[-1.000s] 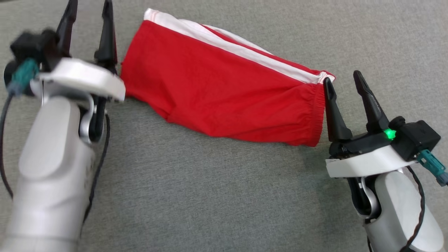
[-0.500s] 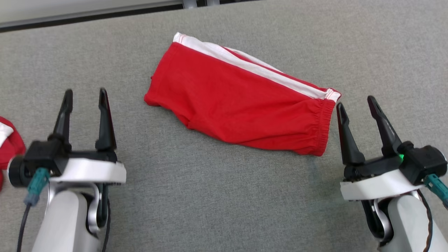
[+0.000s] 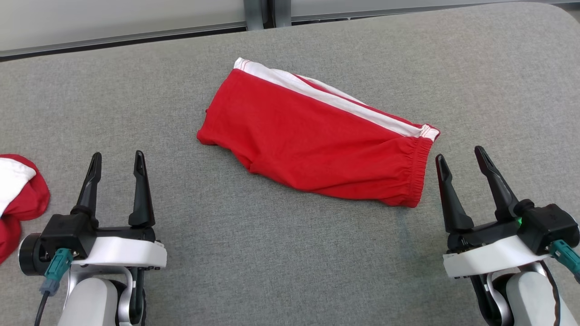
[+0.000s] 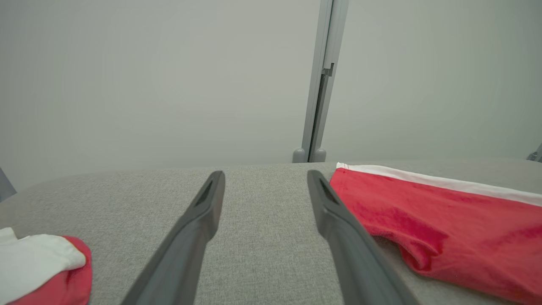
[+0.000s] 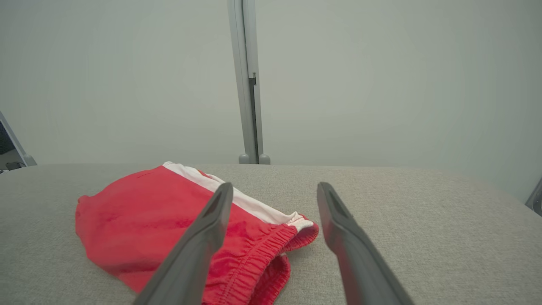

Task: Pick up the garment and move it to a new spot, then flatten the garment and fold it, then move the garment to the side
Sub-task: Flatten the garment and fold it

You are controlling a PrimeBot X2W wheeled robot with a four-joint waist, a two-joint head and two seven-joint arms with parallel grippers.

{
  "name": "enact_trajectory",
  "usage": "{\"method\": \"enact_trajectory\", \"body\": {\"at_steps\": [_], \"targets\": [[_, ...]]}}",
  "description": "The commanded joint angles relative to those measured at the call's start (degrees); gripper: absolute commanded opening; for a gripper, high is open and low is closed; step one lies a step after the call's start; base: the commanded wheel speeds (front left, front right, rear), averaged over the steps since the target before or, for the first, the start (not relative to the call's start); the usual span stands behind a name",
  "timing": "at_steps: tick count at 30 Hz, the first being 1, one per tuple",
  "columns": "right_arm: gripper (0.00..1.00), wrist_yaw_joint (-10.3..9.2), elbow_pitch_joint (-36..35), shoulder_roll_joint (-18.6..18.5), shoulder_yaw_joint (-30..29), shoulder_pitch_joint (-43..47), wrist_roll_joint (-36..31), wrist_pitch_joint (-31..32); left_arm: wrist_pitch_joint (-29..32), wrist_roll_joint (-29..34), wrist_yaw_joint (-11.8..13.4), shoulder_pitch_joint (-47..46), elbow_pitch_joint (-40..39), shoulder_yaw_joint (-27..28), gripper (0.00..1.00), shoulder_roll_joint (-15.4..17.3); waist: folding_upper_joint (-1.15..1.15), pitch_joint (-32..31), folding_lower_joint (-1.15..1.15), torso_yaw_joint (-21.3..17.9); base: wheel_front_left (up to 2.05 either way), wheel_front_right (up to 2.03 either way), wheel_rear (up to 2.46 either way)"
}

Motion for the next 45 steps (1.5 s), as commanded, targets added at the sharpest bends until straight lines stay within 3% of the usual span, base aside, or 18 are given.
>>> {"method": "enact_trajectory", "body": {"at_steps": [1, 9, 15, 22, 31, 32, 33, 34, 45], "targets": [[1.00, -0.04, -0.4, -0.1, -0.1, 0.4, -0.2, 0.2, -0.1, 0.1, 0.4, 0.5, 0.0, -0.1, 1.00, 0.2, 0.00, 0.0, 0.00, 0.0, 0.00, 0.00, 0.00], [1.00, -0.03, -0.9, 0.3, -0.5, -0.1, -0.2, 0.5, 0.8, -0.2, -1.1, -2.9, 1.4, -1.8, 1.00, 0.2, 0.00, 0.8, 0.00, 0.6, 0.00, 0.00, 0.00], [1.00, -0.03, -1.4, 0.2, 0.9, -2.1, 0.2, 0.7, 5.2, -0.4, -6.5, -12.6, 6.7, -6.6, 1.00, 0.2, 0.00, 3.5, 0.00, 0.2, 0.00, 0.00, 0.00], [1.00, -0.04, -0.9, 0.6, 2.7, -5.1, 0.9, -0.5, 12.2, -2.1, -10.3, -26.2, 18.6, -11.3, 1.00, 0.1, 0.00, 7.7, 0.00, -2.2, 0.00, 0.00, 0.00], [1.00, -0.04, 2.1, 1.6, 3.8, -7.0, 2.1, -2.4, 20.4, -4.4, -11.0, -36.0, 37.0, -13.1, 1.00, 1.5, 0.00, 10.6, 0.00, -5.5, 0.00, 0.00, 0.00], [1.00, -0.04, 2.4, 1.6, 3.7, -7.0, 2.2, -2.5, 20.9, -4.6, -11.1, -36.0, 38.2, -13.2, 0.95, 1.3, 0.00, 10.6, 0.00, -5.5, 0.00, 0.00, 0.00], [1.00, -0.04, 2.5, 1.6, 3.6, -7.0, 2.2, -2.5, 21.6, -4.7, -11.1, -36.0, 39.2, -13.5, 0.25, 1.3, 0.00, 10.6, 0.00, -5.4, 0.00, 0.00, 0.00], [1.00, -0.03, 2.7, 1.7, 3.6, -7.0, 2.1, -2.7, 22.1, -5.2, -11.1, -36.0, 40.0, -13.6, 0.00, 1.0, 0.00, 10.6, 0.00, -5.3, 0.00, 0.00, 0.00], [1.00, -0.03, 3.5, 1.0, 2.8, -6.4, 1.4, -2.8, 15.4, -7.5, -9.7, -29.4, 36.0, -12.9, 0.00, -0.2, 0.00, 8.4, 0.00, -2.0, 0.00, 0.00, 0.00]]}}
